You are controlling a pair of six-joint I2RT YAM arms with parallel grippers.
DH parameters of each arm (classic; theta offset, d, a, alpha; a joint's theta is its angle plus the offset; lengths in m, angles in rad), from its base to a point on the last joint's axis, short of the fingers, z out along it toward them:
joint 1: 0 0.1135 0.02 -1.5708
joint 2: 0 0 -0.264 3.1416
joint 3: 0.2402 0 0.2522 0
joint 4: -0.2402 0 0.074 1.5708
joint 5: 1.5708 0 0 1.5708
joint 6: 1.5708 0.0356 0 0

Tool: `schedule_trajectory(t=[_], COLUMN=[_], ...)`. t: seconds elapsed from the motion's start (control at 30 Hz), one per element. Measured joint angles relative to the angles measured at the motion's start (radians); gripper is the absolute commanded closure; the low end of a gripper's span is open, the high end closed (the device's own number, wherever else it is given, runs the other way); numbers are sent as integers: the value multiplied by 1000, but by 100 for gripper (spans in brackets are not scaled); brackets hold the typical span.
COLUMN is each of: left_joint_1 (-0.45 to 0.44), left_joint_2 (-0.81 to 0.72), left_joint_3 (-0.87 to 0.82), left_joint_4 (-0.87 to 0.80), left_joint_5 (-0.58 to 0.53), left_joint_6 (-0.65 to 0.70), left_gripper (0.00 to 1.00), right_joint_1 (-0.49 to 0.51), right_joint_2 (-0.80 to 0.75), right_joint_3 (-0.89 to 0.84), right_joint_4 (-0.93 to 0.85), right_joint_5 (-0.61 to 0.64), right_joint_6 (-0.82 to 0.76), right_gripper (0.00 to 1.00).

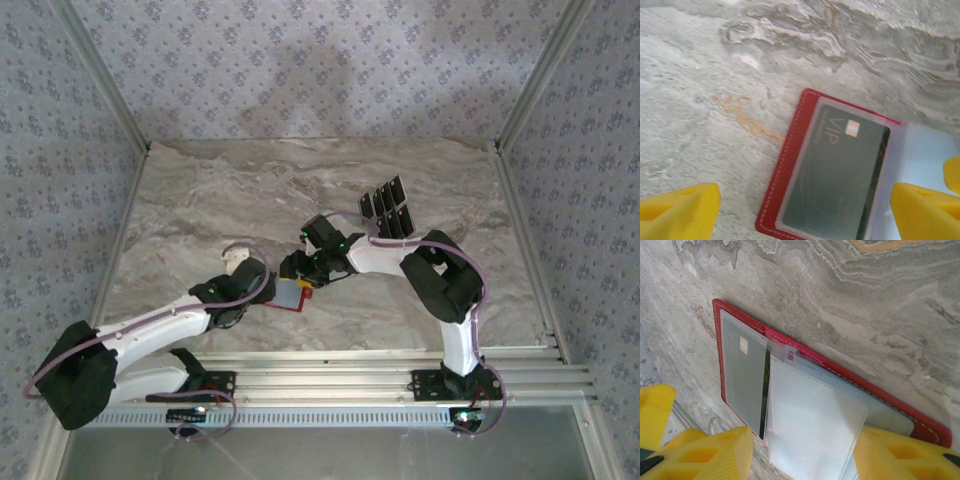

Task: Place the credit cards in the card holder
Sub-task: Flip over the card slot on the card holder.

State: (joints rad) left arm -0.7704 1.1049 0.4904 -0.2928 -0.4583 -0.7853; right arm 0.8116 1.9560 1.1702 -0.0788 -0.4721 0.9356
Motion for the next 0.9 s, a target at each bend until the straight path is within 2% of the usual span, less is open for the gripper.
schedule_trajectory(t=[0.57, 0.9], left_joint_1=[18, 29], left_joint_2=[-107, -143], left_joint_3=[-10, -10], left_joint_4=[-59, -101], left_joint_5=[-26, -44], left_joint_6=[-29, -36], left_gripper=[11, 11], right_joint_1=[35, 57], right_joint_2=[34, 158], right_joint_3=[135, 287], right_joint_4=[-47, -125], right_joint_5=[-16, -24], right_joint_6=[-4, -21], right_gripper=[43, 43])
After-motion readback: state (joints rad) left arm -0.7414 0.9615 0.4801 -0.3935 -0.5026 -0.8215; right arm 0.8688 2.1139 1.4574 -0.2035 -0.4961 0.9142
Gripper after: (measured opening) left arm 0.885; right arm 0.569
